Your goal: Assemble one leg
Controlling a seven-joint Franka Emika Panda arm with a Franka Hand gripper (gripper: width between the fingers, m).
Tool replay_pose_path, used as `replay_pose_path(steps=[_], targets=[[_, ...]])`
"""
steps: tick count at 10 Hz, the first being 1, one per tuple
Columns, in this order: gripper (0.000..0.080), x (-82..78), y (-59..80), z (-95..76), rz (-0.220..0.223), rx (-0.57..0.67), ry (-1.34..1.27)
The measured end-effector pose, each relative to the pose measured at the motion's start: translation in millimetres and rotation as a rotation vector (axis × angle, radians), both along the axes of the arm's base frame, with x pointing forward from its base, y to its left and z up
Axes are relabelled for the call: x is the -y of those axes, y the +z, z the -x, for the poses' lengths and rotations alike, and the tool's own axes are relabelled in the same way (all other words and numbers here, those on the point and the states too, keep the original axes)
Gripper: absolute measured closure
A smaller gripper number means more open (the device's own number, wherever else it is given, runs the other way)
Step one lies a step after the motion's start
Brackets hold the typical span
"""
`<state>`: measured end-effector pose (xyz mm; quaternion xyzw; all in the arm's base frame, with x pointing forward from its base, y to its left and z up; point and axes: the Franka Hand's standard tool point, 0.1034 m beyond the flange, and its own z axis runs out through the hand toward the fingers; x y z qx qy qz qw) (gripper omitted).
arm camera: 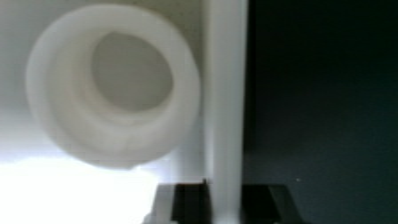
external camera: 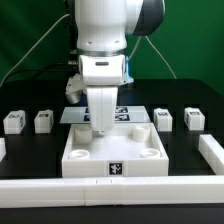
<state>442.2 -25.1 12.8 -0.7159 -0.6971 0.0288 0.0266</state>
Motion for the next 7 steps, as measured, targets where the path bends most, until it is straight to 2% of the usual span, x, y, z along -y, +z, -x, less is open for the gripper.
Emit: replay_pose_path(steps=[5, 7], targets=[[0.0736, -1.8, -0.1, -2.5, 0.0, 0.002, 0.003], [0.0736, -16.7, -0.7, -19.3, -0.006, 0.015, 0.02]])
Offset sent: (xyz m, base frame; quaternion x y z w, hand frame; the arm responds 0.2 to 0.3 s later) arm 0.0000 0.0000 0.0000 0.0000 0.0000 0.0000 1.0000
